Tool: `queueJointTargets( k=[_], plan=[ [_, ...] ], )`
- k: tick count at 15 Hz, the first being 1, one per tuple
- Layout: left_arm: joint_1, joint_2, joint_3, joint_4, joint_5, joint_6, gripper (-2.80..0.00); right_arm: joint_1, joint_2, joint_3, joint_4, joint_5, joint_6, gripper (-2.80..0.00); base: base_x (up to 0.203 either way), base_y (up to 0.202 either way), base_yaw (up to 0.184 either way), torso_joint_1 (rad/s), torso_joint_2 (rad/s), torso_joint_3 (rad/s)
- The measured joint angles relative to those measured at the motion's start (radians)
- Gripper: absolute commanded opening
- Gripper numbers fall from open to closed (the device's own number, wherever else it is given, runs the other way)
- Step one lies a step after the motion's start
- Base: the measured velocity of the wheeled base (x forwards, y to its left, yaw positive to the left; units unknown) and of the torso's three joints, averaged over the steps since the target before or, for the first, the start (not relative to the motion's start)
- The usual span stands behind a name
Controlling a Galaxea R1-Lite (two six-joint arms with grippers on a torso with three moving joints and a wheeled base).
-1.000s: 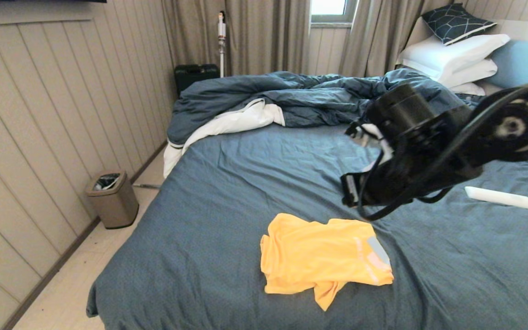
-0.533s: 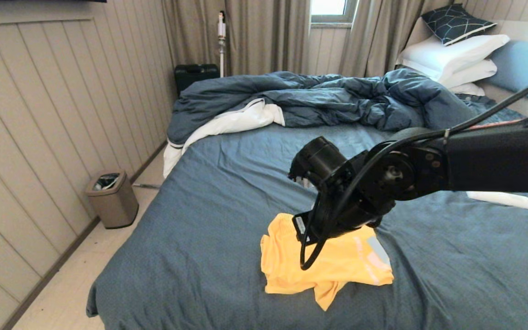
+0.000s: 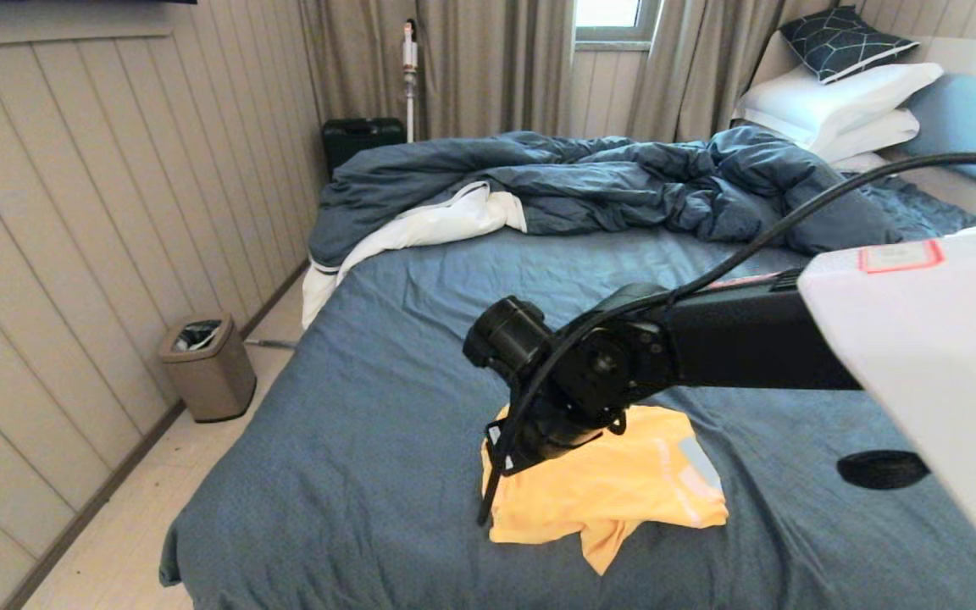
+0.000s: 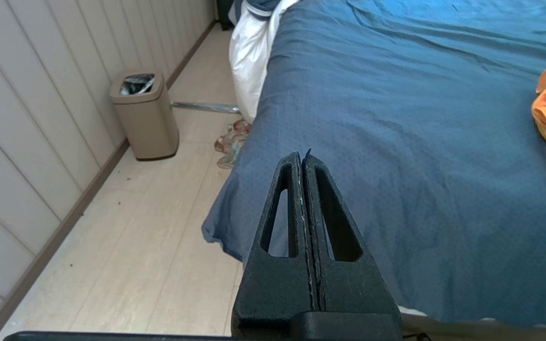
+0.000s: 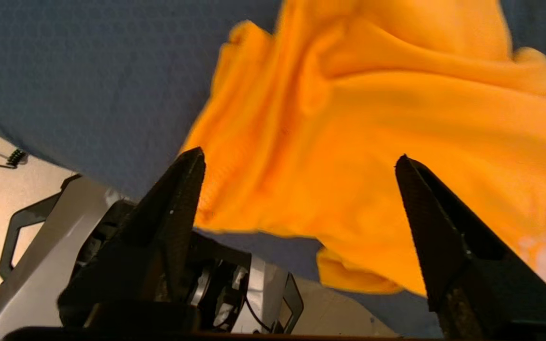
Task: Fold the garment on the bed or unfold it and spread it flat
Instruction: Fold the yellow T-shirt, then unford the yellow T-shirt
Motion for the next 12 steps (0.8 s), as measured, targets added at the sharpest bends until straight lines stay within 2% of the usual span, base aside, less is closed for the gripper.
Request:
queueJointTargets(
  k=[8, 9, 12],
  plan=[
    [0.0, 0.0, 0.0, 0.0, 0.0, 0.0, -2.8, -0.007, 0.127, -0.088, 0.001, -0.006, 0.004, 0.0, 0.0, 0.0, 0.0, 0.0, 0.0, 0.0],
    [0.0, 0.0, 0.0, 0.0, 0.0, 0.0, -2.8, -0.009, 0.133, -0.089, 0.001, -0.007, 0.003, -2.8, 0.0, 0.0, 0.0, 0.0, 0.0, 0.0],
    [0.0, 0.0, 0.0, 0.0, 0.0, 0.0, -2.8, -0.009, 0.143, -0.09, 0.002, -0.007, 0.003, -2.8, 0.0, 0.0, 0.0, 0.0, 0.0, 0.0]
  ],
)
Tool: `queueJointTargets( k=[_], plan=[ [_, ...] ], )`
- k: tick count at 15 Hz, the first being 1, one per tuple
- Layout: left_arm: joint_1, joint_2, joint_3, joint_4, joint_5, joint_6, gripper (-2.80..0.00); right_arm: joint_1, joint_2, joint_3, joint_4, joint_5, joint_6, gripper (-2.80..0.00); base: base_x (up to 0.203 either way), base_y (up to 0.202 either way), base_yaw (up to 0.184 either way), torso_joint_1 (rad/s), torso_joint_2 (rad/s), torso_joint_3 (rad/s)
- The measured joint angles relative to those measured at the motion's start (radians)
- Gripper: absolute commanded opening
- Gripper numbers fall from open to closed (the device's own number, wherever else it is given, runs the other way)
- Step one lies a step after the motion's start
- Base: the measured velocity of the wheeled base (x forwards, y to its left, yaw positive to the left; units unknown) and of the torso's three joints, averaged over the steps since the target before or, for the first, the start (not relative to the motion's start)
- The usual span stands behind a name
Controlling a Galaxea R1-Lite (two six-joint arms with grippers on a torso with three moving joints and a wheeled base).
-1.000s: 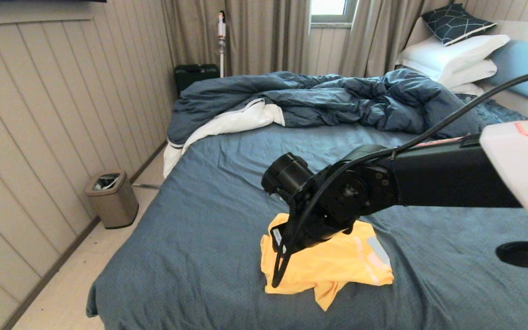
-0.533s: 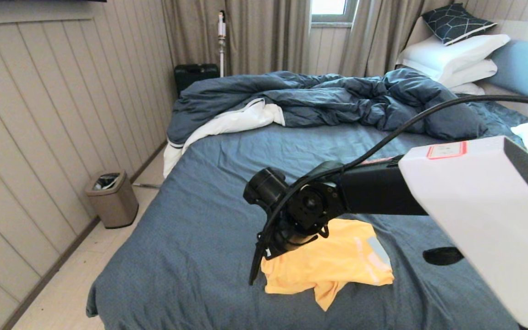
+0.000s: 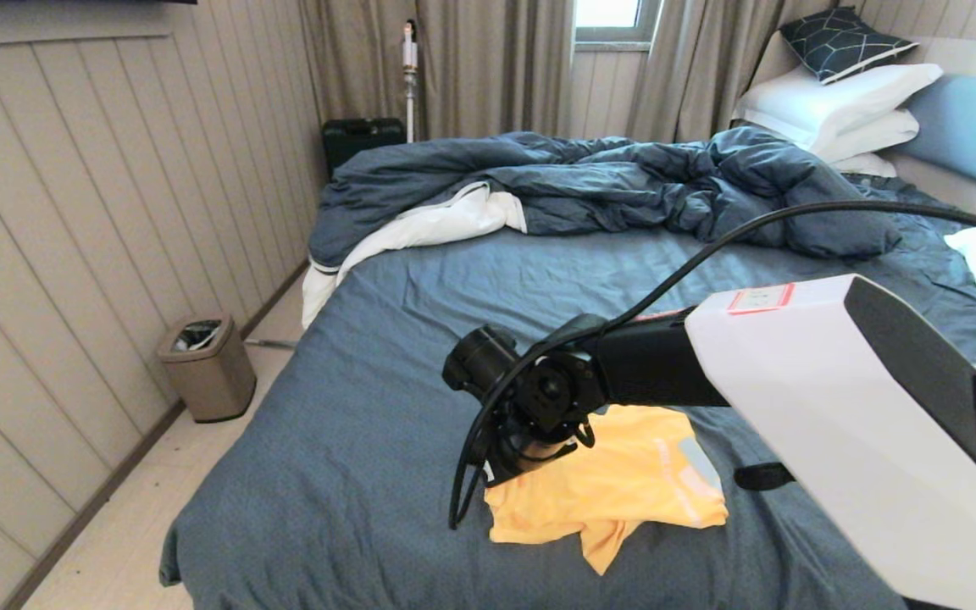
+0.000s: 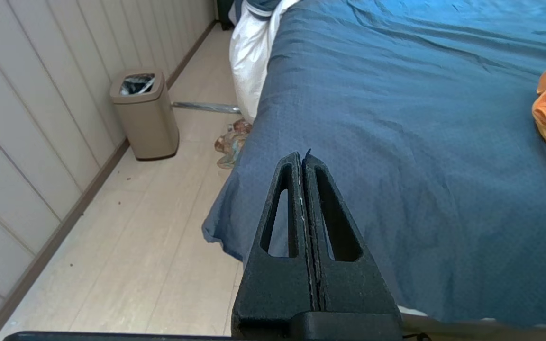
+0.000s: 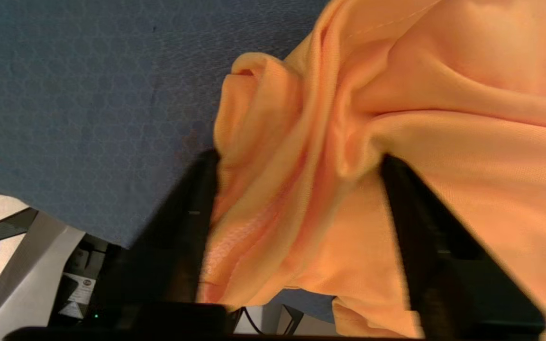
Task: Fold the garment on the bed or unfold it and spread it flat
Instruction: Unford the yellow T-shirt
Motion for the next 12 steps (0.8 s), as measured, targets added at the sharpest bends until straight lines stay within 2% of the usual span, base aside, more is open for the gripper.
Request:
queueJointTargets(
  k=[9, 12],
  plan=[
    [0.0, 0.0, 0.0, 0.0, 0.0, 0.0, -2.8, -0.012, -0.008, -0.003, -0.003, -0.041, 0.029, -2.8, 0.0, 0.0, 0.0, 0.0, 0.0, 0.0],
    [0.0, 0.0, 0.0, 0.0, 0.0, 0.0, -2.8, -0.041, -0.052, 0.008, -0.001, -0.039, 0.034, -2.8, 0.0, 0.0, 0.0, 0.0, 0.0, 0.0]
  ],
)
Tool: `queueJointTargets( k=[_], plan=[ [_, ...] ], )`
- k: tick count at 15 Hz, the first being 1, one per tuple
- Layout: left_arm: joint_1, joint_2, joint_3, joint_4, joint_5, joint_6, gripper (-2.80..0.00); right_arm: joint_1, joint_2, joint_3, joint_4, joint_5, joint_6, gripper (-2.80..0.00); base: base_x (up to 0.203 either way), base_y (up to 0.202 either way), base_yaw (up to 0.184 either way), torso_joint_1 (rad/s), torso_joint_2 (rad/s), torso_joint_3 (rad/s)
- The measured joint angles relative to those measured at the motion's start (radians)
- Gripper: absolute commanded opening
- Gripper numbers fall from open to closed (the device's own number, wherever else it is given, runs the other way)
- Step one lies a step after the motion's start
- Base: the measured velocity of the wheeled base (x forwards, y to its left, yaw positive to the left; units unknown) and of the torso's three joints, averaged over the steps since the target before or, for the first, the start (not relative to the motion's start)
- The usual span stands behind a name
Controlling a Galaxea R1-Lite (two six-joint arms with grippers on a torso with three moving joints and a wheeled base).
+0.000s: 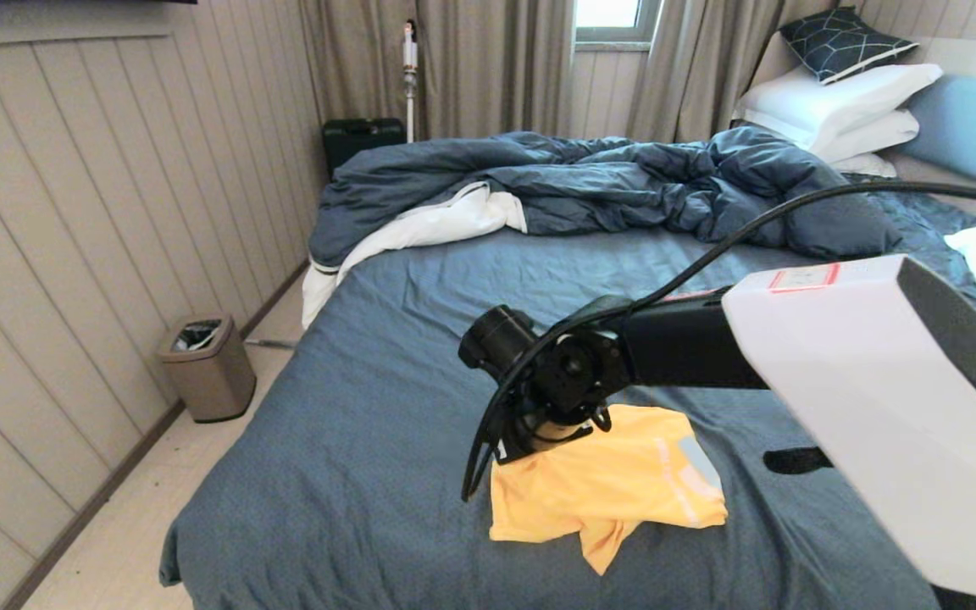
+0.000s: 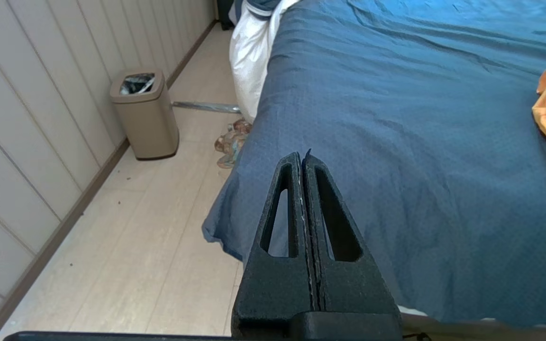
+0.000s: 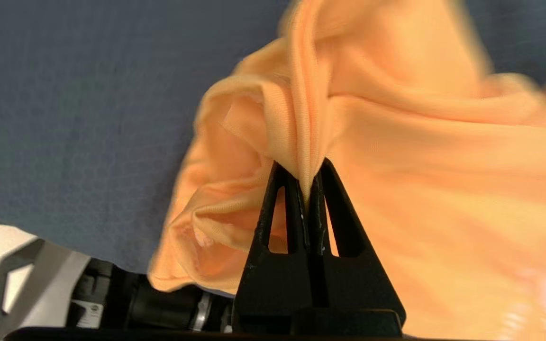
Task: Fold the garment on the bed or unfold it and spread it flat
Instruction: Unford the yellow T-shirt
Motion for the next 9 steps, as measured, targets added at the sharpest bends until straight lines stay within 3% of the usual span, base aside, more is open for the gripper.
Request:
queueJointTargets(
  k=[5, 9],
  plan=[
    [0.0, 0.0, 0.0, 0.0, 0.0, 0.0, -2.8, -0.111, -0.156, 0.047, -0.001, 0.013, 0.0, -2.8, 0.0, 0.0, 0.0, 0.0, 0.0, 0.0],
    [0.0, 0.0, 0.0, -0.002, 0.0, 0.0, -2.8, -0.301, -0.313, 0.185, -0.038, 0.077, -0.015, -2.8, 0.0, 0.0, 0.0, 0.0, 0.0, 0.0]
  ],
)
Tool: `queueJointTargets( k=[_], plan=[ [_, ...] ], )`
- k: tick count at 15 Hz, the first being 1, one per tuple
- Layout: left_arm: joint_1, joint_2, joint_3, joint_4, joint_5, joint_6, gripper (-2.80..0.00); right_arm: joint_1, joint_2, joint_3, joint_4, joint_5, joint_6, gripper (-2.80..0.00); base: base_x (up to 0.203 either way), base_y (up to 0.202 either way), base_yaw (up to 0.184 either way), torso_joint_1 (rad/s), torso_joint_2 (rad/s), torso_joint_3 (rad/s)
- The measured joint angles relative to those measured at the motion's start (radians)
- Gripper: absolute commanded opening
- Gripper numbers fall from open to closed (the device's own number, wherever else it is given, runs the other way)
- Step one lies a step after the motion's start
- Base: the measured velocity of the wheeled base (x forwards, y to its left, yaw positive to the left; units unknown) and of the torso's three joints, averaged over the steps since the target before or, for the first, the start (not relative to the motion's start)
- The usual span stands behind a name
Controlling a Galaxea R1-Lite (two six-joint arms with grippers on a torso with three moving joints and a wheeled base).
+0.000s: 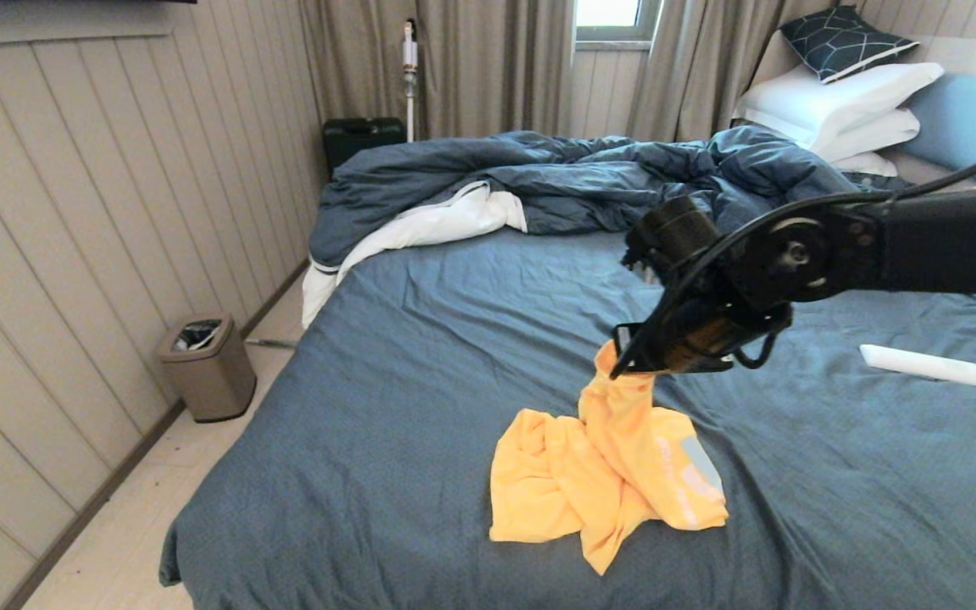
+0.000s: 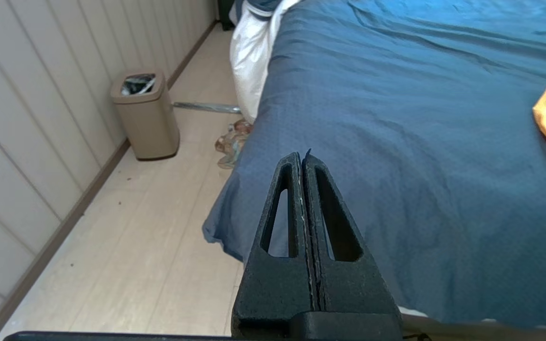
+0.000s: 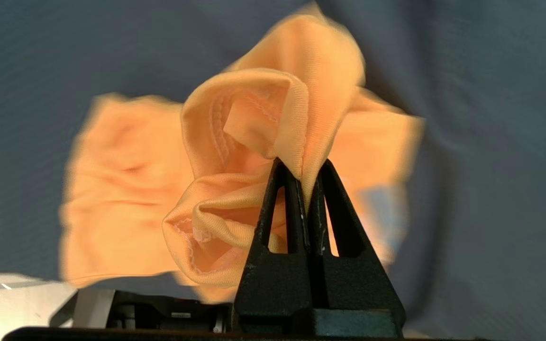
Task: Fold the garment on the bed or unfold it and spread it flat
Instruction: Unford the yellow T-shirt
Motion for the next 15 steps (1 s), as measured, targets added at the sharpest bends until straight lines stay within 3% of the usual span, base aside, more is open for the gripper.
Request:
queueJointTargets(
  k=[4, 7, 10, 15],
  plan=[
    [0.0, 0.0, 0.0, -0.001, 0.0, -0.001, -2.8, -0.251, -0.106, 0.199, -0.136, 0.08, -0.083, -2.8, 0.0, 0.0, 0.0, 0.0, 0.0, 0.0],
    [0.0, 0.0, 0.0, -0.002, 0.0, -0.001, -2.8, -0.413, -0.124, 0.266, -0.183, 0.192, -0.132, -2.8, 0.0, 0.0, 0.0, 0.0, 0.0, 0.0],
    [0.0, 0.0, 0.0, -0.002, 0.0, -0.001, -2.8, -0.522, -0.12, 0.302, -0.189, 0.257, -0.162, -2.8, 0.0, 0.0, 0.0, 0.0, 0.0, 0.0],
    [0.0, 0.0, 0.0, -0.003, 0.001, -0.001, -2.8, -0.649, -0.01, 0.294, -0.303, 0.262, -0.238, -2.8, 0.0, 0.0, 0.0, 0.0, 0.0, 0.0]
  ],
)
